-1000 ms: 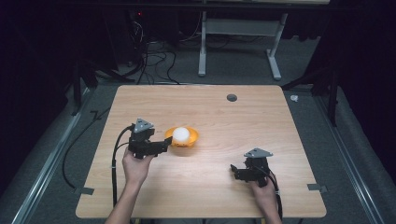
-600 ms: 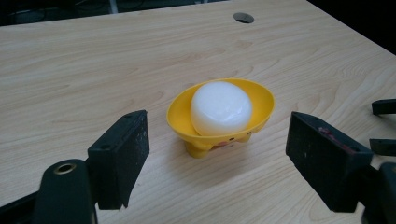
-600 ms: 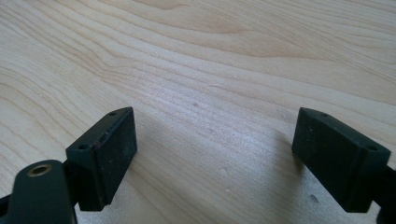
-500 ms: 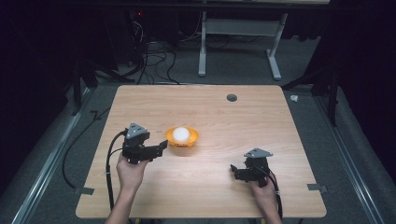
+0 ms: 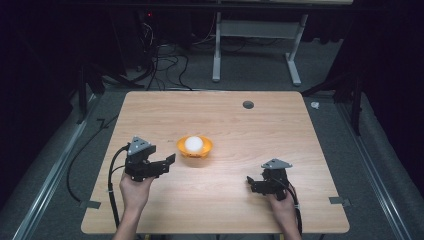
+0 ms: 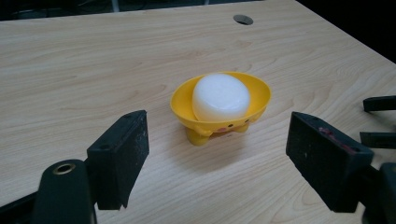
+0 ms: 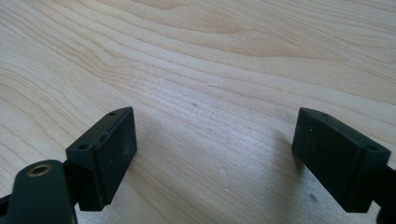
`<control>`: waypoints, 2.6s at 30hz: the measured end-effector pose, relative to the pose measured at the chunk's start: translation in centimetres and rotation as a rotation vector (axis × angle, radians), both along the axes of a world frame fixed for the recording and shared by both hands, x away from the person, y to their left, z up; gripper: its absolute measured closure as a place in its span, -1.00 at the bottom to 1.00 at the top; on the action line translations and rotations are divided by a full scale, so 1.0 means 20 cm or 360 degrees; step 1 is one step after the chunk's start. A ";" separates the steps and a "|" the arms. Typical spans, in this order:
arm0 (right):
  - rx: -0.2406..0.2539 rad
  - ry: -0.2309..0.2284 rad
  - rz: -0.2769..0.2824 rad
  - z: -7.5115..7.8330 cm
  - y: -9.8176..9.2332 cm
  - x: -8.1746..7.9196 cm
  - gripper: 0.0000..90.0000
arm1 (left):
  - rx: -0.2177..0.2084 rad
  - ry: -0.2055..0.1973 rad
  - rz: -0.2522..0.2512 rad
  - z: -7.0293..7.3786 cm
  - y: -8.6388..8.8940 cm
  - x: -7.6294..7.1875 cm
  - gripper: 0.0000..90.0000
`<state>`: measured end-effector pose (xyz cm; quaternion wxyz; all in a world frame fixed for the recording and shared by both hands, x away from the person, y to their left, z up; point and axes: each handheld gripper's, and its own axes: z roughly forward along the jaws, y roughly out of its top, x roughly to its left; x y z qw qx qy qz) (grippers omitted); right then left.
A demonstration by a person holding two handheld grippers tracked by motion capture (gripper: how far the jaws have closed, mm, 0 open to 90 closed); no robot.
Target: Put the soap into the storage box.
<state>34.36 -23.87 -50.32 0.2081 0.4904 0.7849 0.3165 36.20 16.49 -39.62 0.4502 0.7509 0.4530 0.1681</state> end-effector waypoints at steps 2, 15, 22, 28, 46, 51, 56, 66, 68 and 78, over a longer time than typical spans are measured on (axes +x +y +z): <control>0.0000 0.0000 -0.0001 0.00 0.00 0.00 -0.67 | -0.0004 0.0003 -0.0006 0.00 0.00 -0.01 -0.52; 0.0002 -0.0001 -0.0005 0.00 0.00 0.00 -0.67 | -0.0038 0.0005 -0.0003 -0.05 0.03 -0.09 -0.52; -0.0001 -0.0002 -0.0009 0.00 0.00 0.00 -0.67 | -0.0042 0.0018 0.0009 -0.08 0.05 -0.12 -0.52; 0.0001 -0.0002 -0.0012 0.00 0.00 0.00 -0.67 | -0.0069 0.0050 0.0024 -0.12 0.07 -0.11 -0.53; 0.0001 -0.0003 -0.0012 0.00 0.00 0.00 -0.67 | -0.0070 0.0117 0.0046 -0.22 0.07 -0.08 -0.53; 0.0003 -0.0002 -0.0013 0.00 0.00 0.00 -0.67 | -0.0071 0.0123 0.0056 -0.23 0.08 -0.07 -0.53; 0.0001 -0.0002 -0.0014 0.00 0.00 0.00 -0.67 | -0.0069 0.0146 0.0064 -0.25 0.08 -0.06 -0.53; 0.0002 -0.0001 -0.0014 0.00 0.00 0.00 -0.67 | -0.0043 0.0181 0.0094 -0.28 0.09 -0.03 -0.53; 0.0002 -0.0002 -0.0014 0.00 0.00 0.00 -0.67 | -0.0038 0.0189 0.0100 -0.29 0.09 -0.03 -0.53; 0.0002 -0.0002 -0.0015 0.00 0.00 0.00 -0.67 | 0.0013 0.0237 0.0122 -0.35 0.07 0.01 -0.54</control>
